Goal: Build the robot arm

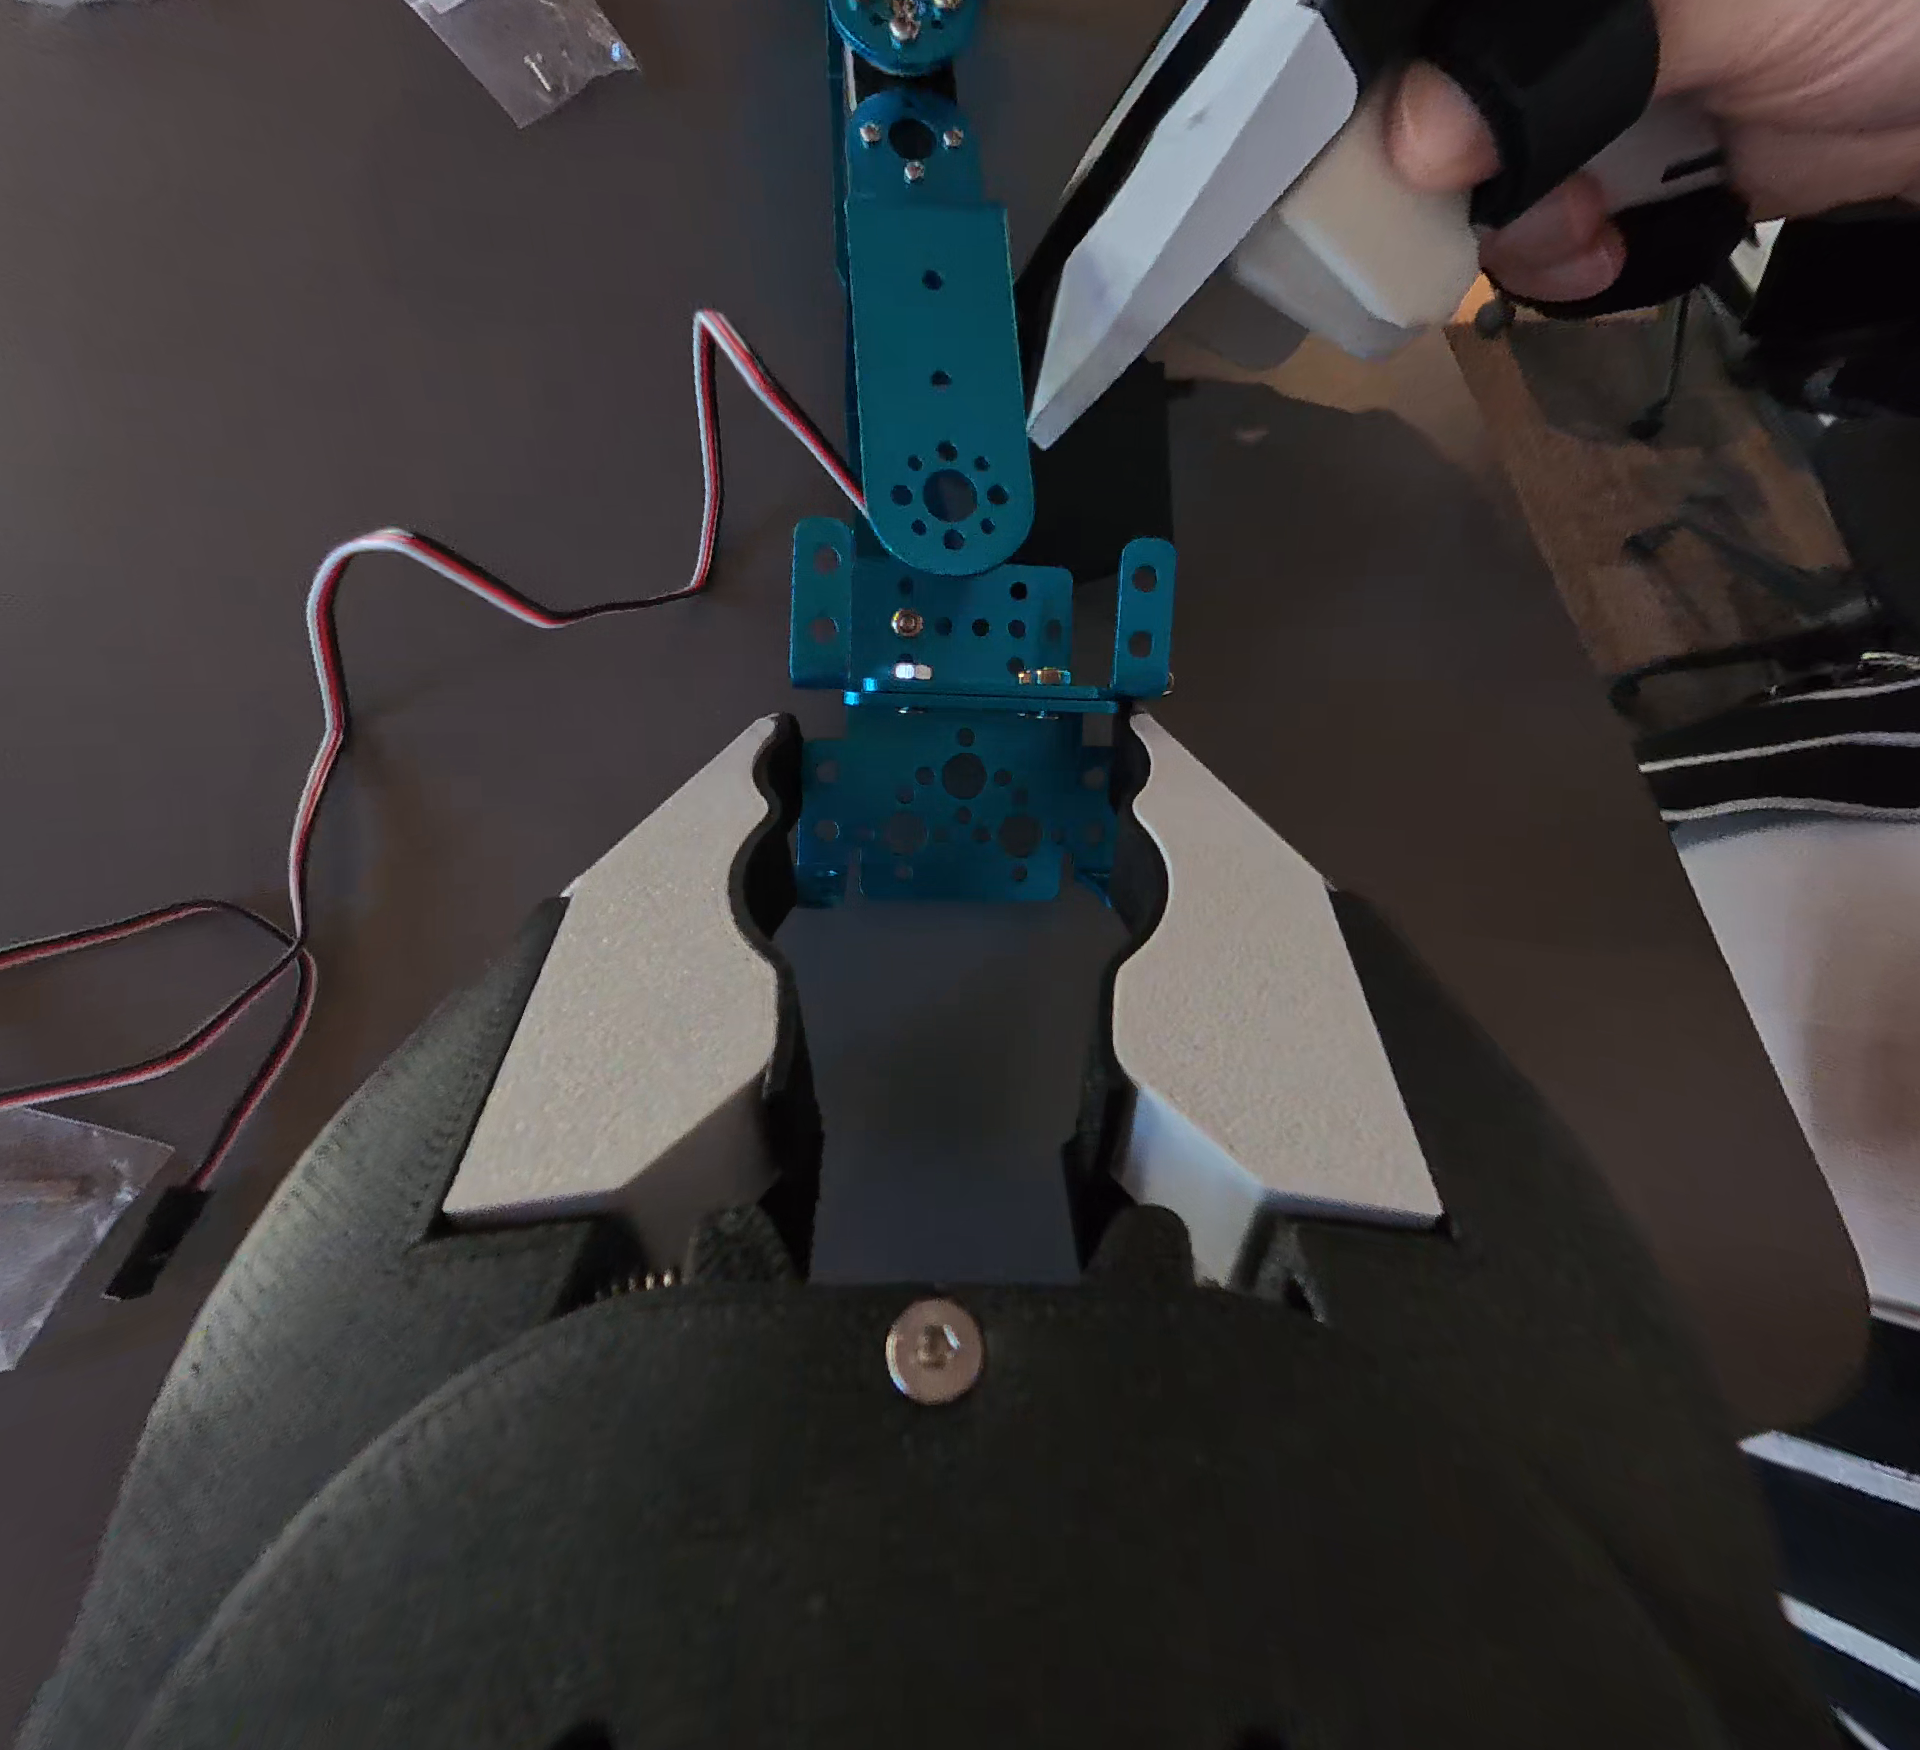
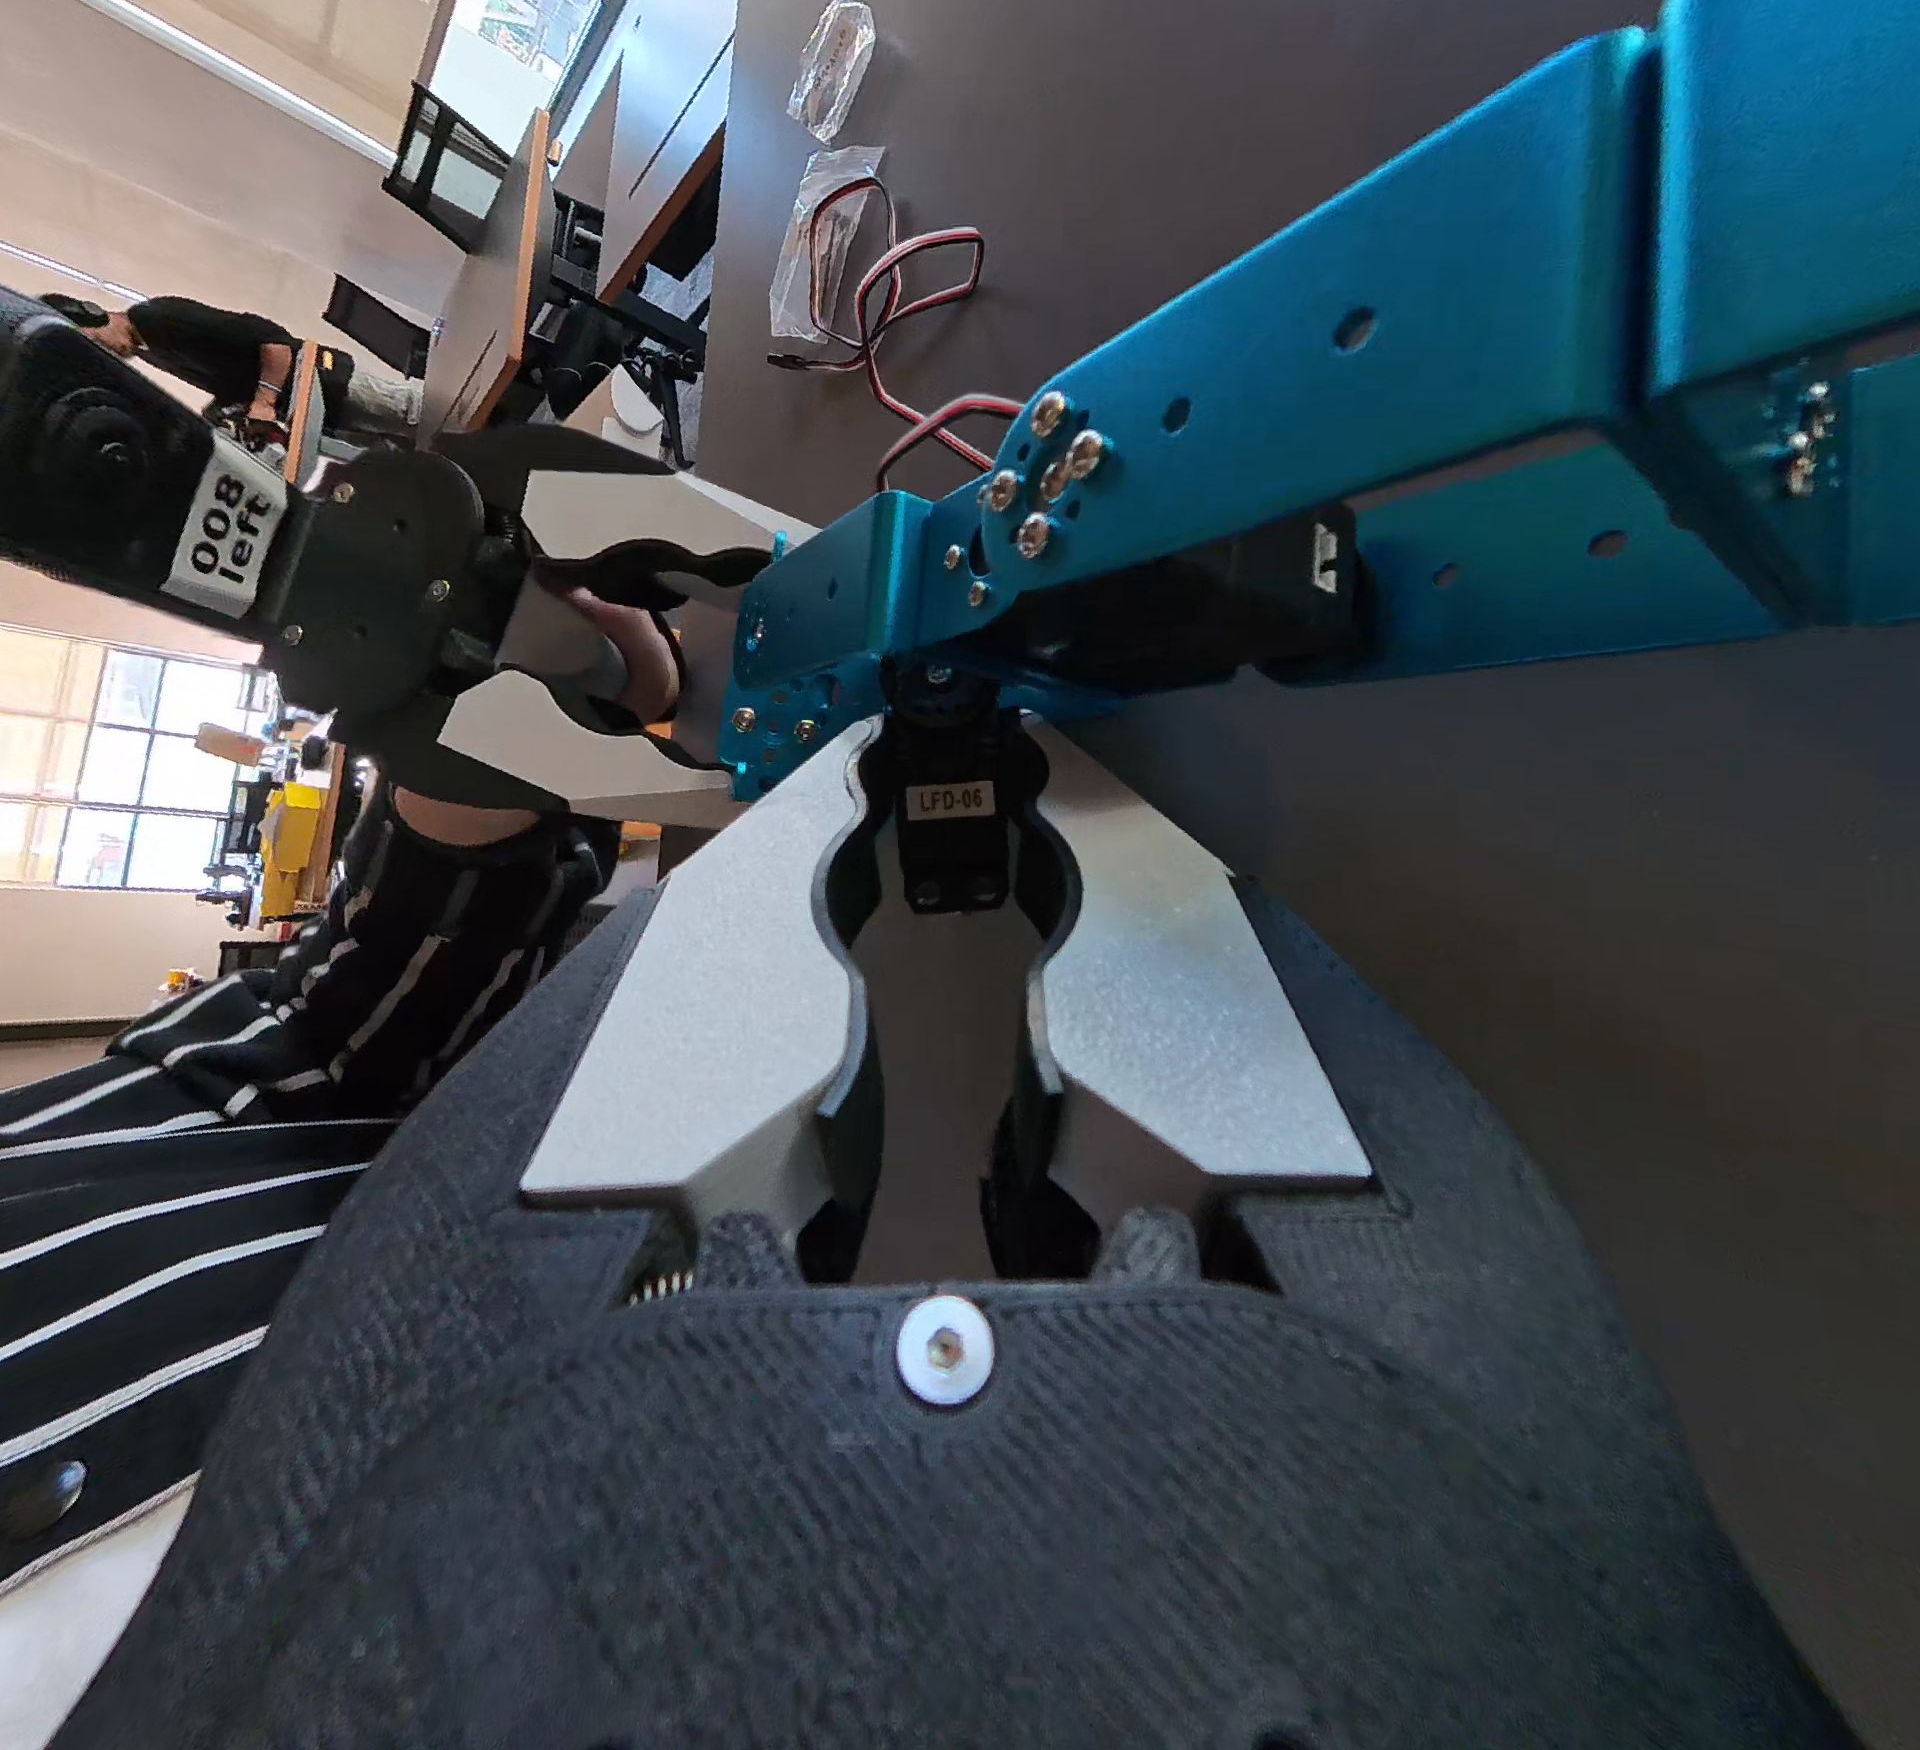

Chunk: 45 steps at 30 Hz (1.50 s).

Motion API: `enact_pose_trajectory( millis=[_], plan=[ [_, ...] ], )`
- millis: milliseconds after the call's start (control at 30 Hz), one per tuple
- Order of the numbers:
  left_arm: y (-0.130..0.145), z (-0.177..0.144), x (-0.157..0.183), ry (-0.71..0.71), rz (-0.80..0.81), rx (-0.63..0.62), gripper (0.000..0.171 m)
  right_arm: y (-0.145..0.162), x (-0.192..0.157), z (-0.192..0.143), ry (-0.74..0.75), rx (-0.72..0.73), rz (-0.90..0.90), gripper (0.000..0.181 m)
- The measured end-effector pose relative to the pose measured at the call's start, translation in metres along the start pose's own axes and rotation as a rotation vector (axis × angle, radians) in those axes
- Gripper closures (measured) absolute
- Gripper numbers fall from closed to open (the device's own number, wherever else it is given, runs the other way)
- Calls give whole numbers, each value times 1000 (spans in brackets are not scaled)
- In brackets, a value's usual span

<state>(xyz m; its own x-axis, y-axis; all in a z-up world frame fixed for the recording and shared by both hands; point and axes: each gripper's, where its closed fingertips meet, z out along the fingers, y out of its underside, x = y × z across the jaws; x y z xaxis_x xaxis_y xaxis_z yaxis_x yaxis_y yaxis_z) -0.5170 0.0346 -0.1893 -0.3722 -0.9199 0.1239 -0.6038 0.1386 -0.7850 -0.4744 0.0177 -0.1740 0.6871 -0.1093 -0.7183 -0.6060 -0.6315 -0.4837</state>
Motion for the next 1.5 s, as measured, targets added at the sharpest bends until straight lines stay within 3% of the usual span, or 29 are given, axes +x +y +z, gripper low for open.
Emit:
enact_pose_trajectory(
  millis=[200,467,533,567,633,700,733,767,833,900,1033,1233,1367,1500],
  plan=[
    [7,-1,-5,-9,47,-95,113,-2,-2,-6,13,22,-27,162],
    [4,7,-7,16,86,-115,112,-11,14,-12,45,66,2,162],
    [3,7,-14,30,82,-138,92,-13,19,-11,42,38,20,162],
    [2,8,-13,60,76,-142,96,-15,19,-10,40,37,19,162],
    [1,8,-6,132,82,-161,82,-17,19,-8,41,41,15,162],
    [2,2,-8,148,98,-220,49,-19,19,-7,25,41,33,162],
    [-5,-3,-13,142,95,-206,49,-19,19,-6,14,40,43,161],
    [-19,-9,-20,139,77,-147,62,-20,19,-6,4,34,54,162],
    [-57,-16,-33,190,11,8,70,-20,21,-4,-13,24,76,161],
    [-84,-13,-43,279,-88,80,86,-22,21,-1,-19,27,86,161],
    [-83,20,-49,377,-129,-54,104,-24,23,1,-9,42,82,161],
    [-77,50,-36,262,115,-221,142,-21,24,-5,4,40,57,160],
    [-78,56,-46,155,191,-206,147,-16,30,-22,62,41,-14,158],
    [-79,56,-44,179,149,-169,147,-7,27,-41,116,-7,-117,136]
  ],
)
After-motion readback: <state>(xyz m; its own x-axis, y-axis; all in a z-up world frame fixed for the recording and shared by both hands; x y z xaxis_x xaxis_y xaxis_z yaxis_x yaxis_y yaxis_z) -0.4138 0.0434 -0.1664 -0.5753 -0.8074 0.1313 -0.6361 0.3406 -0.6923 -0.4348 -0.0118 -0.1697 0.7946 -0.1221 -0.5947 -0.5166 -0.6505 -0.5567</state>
